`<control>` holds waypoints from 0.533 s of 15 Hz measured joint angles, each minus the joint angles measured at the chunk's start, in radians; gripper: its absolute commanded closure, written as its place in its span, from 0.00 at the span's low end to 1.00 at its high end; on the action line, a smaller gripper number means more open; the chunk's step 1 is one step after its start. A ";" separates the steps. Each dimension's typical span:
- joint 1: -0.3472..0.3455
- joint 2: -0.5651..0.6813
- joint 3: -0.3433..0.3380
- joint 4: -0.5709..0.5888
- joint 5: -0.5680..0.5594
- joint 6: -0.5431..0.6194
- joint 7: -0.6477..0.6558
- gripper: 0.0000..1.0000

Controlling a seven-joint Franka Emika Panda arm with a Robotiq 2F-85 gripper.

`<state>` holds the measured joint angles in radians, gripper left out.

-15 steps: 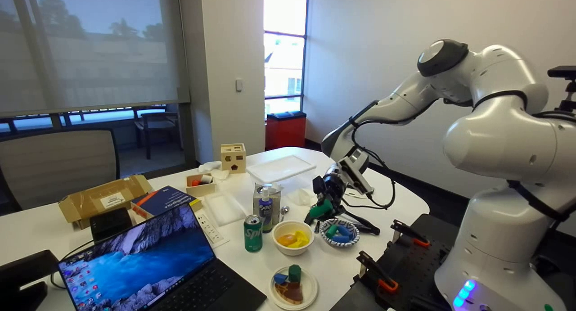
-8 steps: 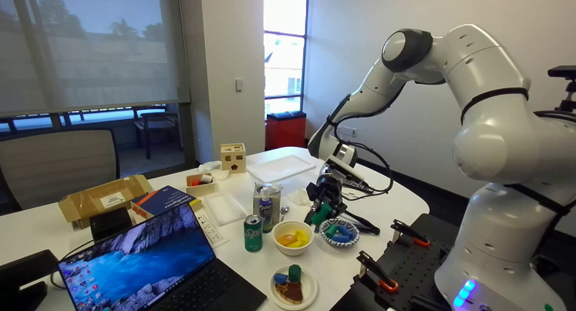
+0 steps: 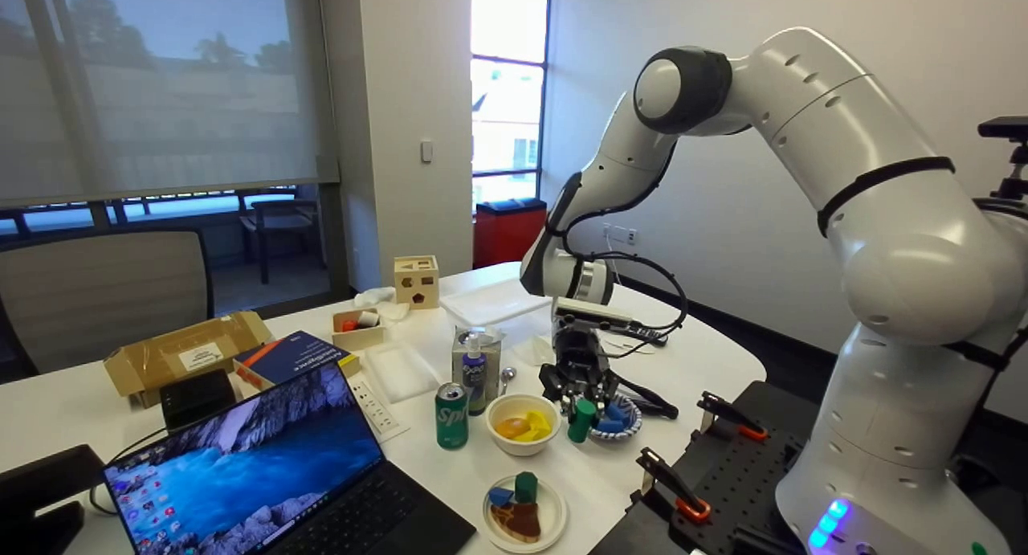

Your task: Move the green cylinder from the bowl to the plate

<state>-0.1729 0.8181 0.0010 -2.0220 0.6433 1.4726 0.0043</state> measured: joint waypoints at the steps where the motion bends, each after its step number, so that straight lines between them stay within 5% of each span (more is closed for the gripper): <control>1: 0.028 0.002 -0.011 0.000 0.000 0.027 0.011 0.92; 8: 0.096 0.035 -0.019 0.003 0.010 0.240 0.023 0.92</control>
<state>-0.0766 0.8527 -0.0176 -2.0194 0.6537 1.7125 0.0270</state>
